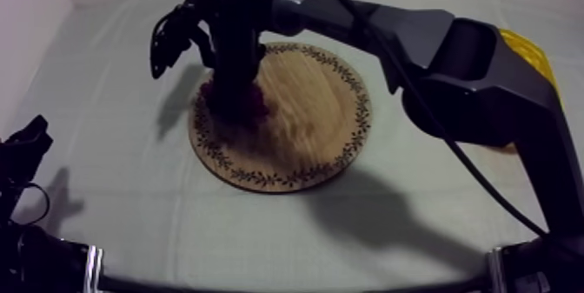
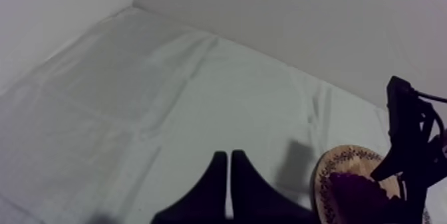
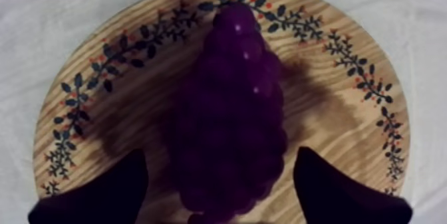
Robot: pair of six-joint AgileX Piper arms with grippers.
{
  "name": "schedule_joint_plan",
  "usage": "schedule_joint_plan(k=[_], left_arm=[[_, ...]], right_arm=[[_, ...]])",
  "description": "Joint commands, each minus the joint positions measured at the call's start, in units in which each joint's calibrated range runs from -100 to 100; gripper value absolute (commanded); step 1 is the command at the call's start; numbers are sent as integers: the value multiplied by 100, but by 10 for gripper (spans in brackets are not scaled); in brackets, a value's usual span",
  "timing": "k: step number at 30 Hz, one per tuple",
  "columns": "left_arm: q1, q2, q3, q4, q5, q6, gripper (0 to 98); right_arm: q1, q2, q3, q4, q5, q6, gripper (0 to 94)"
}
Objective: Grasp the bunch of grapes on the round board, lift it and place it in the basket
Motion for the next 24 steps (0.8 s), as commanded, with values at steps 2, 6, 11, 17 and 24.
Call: schedule_joint_plan(k=[2,6,11,17,24], left_arm=[[2,2,-4,1,-3,-1,0],[2,2,-4,1,-3,-1,0],[2,2,-4,1,-3,-1,0],[2,2,-4,1,-3,-1,0],[2,2,-4,1,-3,-1,0]], right_arm=[[19,98,-92,4,7,14,600],[37,194,-202,-26,19,29,567],[32,301,-321,0,10,33,509],[0,389,-366,25,7,73,412],[22,340,-396,41,-8,57,343]])
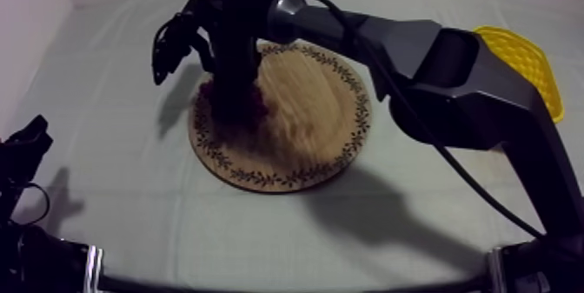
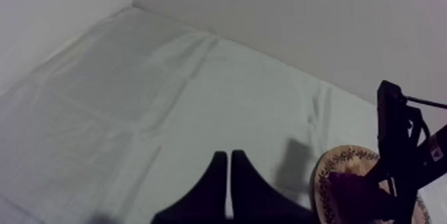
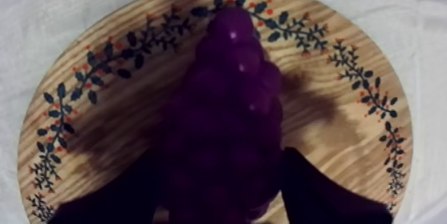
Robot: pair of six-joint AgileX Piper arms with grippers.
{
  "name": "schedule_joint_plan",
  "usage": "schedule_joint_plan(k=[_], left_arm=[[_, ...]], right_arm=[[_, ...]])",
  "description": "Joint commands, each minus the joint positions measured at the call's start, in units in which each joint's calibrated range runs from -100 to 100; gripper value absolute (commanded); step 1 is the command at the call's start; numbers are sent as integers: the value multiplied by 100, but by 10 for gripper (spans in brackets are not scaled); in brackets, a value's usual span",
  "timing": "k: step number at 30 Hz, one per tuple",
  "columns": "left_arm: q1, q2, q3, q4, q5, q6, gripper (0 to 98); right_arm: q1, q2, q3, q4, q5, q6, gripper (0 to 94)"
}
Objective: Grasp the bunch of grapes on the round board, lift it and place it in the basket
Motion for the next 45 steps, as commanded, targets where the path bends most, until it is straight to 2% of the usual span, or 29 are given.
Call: schedule_joint_plan(k=[1,17,34,45], left_arm=[[2,2,-4,1,-3,-1,0],[2,2,-4,1,-3,-1,0],[2,2,-4,1,-3,-1,0],[2,2,-4,1,-3,-1,0]], right_arm=[[20,-72,-4,1,-25,-8,341],[83,-1669,174,-6,53,84,350],[172,-3028,1261,16,97,36,350],[789,-3977,2654,41,45,-119,360]])
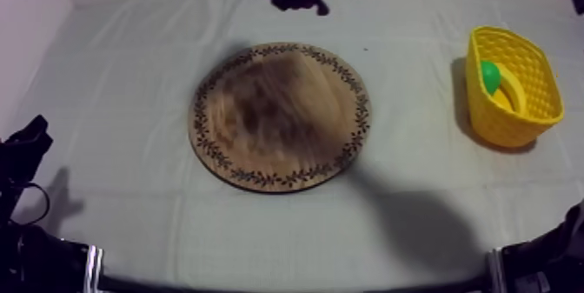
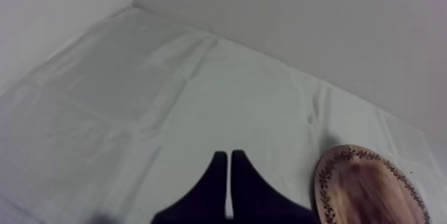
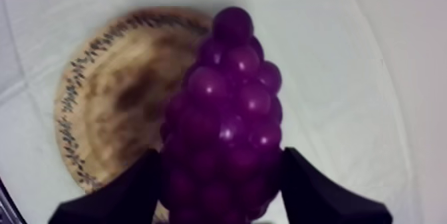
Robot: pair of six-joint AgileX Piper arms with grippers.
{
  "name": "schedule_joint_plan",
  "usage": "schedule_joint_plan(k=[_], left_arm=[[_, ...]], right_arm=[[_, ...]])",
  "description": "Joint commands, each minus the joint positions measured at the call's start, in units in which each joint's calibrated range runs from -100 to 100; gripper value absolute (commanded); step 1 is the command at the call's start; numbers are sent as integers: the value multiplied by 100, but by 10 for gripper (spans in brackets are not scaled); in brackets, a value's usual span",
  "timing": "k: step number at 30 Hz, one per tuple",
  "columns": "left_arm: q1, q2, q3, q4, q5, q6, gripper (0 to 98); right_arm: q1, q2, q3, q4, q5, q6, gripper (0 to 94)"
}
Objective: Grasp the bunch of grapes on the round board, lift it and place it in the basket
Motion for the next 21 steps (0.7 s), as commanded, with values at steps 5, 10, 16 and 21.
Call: schedule_joint_plan(k=[5,10,16,21], left_arm=[[2,2,-4,1,5,-1,0],[2,2,-4,1,5,-1,0],[2,2,-4,1,5,-1,0],[2,2,-4,1,5,-1,0]], right_arm=[[559,-635,1040,38,-52,-80,362],[1040,-1189,1876,30,-105,-144,367],[1647,-1811,2762,12,-173,-181,376],[2213,-2220,3480,3,-189,-120,379]])
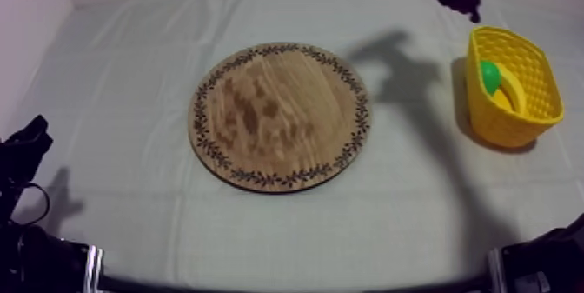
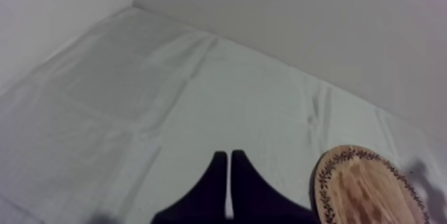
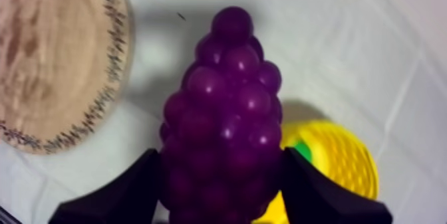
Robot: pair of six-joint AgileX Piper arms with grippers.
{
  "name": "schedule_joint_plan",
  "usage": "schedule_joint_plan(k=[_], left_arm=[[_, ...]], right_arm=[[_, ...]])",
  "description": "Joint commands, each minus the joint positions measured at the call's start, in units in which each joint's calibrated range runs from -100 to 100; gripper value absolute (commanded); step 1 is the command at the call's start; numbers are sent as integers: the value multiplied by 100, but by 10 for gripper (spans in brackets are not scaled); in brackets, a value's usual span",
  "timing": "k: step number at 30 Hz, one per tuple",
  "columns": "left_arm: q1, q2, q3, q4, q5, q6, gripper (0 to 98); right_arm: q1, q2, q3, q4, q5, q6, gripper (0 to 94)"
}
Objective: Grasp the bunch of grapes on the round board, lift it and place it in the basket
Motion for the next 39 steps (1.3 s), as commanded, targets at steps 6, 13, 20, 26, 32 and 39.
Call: schedule_joint_plan(k=[6,13,20,26,32,39], left_arm=[[2,2,-4,1,-4,-1,0],[2,2,-4,1,-4,-1,0],[2,2,-4,1,-4,-1,0],[2,2,-4,1,-4,-1,0],[2,2,-4,1,-4,-1,0],[2,2,-4,1,-4,-1,0]], right_arm=[[949,-412,988,45,-109,159,381],[1473,-555,1610,117,-297,257,385],[1824,-483,1920,100,-384,355,388],[1878,-337,2028,80,-457,365,409],[1782,7,2213,82,-711,253,482],[1696,570,2132,33,-869,107,588]])
